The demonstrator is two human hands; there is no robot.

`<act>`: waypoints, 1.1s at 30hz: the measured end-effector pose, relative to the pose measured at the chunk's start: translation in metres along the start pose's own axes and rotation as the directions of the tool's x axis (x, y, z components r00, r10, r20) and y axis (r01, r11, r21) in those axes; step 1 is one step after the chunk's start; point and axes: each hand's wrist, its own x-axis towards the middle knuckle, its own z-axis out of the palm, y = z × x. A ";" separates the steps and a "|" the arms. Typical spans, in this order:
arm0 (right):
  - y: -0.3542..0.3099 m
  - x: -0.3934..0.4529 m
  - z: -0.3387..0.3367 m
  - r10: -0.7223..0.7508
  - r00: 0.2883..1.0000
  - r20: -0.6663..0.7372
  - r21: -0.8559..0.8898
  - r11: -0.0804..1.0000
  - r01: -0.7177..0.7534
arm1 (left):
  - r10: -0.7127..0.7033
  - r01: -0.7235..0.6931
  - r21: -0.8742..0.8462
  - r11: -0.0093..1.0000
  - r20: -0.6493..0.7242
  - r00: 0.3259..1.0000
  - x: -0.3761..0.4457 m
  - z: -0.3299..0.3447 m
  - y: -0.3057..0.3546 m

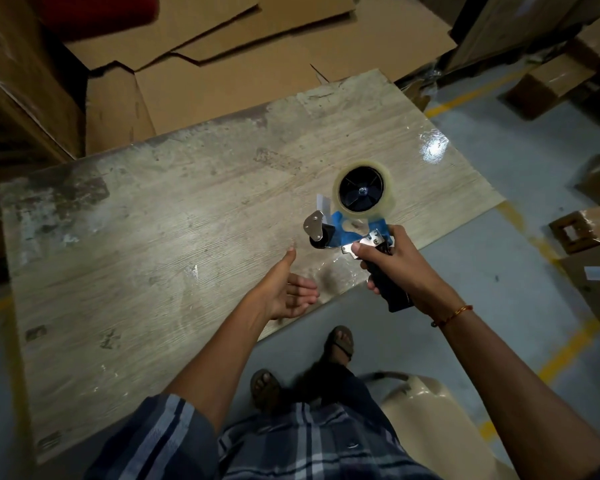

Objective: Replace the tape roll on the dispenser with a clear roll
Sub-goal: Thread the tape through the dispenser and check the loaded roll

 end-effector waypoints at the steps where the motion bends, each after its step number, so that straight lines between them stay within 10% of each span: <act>1: 0.002 0.000 -0.001 -0.007 1.000 0.001 -0.019 1.000 0.007 | -0.004 0.004 -0.008 1.000 -0.005 1.000 0.000 0.003 0.003; 17: 0.041 -0.028 0.004 -0.167 0.982 -0.093 -0.230 0.963 0.142 | 0.074 -0.087 -0.142 0.986 -0.091 0.993 0.011 0.018 0.017; 26: 0.067 -0.036 0.008 -0.207 0.969 -0.137 -0.262 0.951 0.166 | 0.149 -0.126 0.166 0.978 -0.133 0.980 0.019 0.022 0.011; 33: 0.077 -0.040 0.013 -0.213 0.970 -0.120 -0.333 0.929 0.163 | 0.499 -0.425 0.394 0.815 -0.105 0.860 0.029 0.011 0.014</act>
